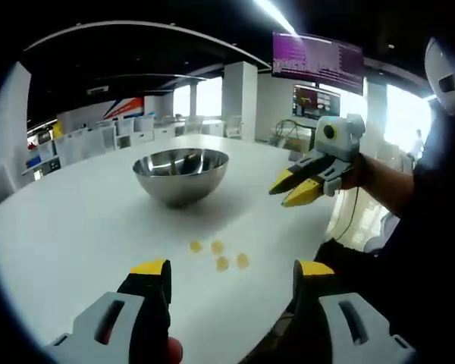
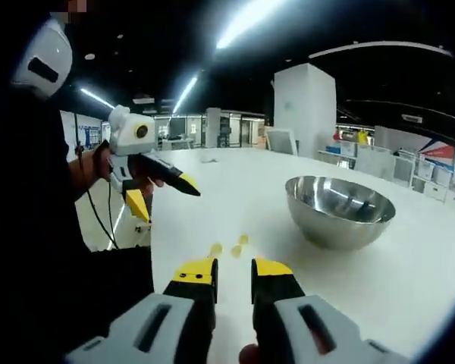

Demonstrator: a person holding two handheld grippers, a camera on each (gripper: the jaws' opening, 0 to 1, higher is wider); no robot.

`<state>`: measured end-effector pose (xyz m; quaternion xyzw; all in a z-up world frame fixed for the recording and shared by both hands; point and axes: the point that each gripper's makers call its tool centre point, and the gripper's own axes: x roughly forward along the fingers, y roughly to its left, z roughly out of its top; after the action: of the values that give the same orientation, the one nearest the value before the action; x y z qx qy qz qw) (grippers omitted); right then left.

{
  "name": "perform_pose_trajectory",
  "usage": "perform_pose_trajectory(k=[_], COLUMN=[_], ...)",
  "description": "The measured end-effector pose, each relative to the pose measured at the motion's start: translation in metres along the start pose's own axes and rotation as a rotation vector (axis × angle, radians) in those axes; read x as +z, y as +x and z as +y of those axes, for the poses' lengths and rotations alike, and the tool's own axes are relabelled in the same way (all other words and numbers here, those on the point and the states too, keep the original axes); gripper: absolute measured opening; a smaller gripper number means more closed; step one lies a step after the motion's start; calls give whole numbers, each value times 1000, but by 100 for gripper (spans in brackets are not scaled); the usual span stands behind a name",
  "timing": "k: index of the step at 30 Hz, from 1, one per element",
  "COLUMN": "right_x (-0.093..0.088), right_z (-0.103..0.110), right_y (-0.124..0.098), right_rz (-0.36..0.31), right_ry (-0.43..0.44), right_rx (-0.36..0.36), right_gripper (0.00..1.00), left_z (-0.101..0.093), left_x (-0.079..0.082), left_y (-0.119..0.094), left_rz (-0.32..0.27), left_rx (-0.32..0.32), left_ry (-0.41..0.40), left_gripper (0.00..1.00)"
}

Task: Pick up the QQ candy scattered on the table and place it into the stainless steel bowl on the table

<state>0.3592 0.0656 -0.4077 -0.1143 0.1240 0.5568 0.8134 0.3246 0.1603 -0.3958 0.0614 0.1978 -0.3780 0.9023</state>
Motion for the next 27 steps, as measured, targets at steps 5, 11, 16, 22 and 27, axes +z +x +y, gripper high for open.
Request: perform_pose_trajectory(k=[5,11,16,22,27], right_x=[-9,-18,-27,-34,-36], right_z=[17,27,31,28,26], right_y=[31,54,64,65,65], right_rz=[50,72,85,93,92], right_ry=[-23,-12,-13,2,-13], right_rx=[72,106,113,99,78], right_gripper=[18,17,17,15,10], left_z=[4,6,6,5,3], left_x=[-2,-5,-7,-10,-11], left_y=[-3,-5,-5,-4,-3], left_rz=[6,8,10,13,11], left_rx=[16,27,28,25,21], left_ry=[-6,-12,-18,-20,-22], left_gripper=[65,65,65,65,65])
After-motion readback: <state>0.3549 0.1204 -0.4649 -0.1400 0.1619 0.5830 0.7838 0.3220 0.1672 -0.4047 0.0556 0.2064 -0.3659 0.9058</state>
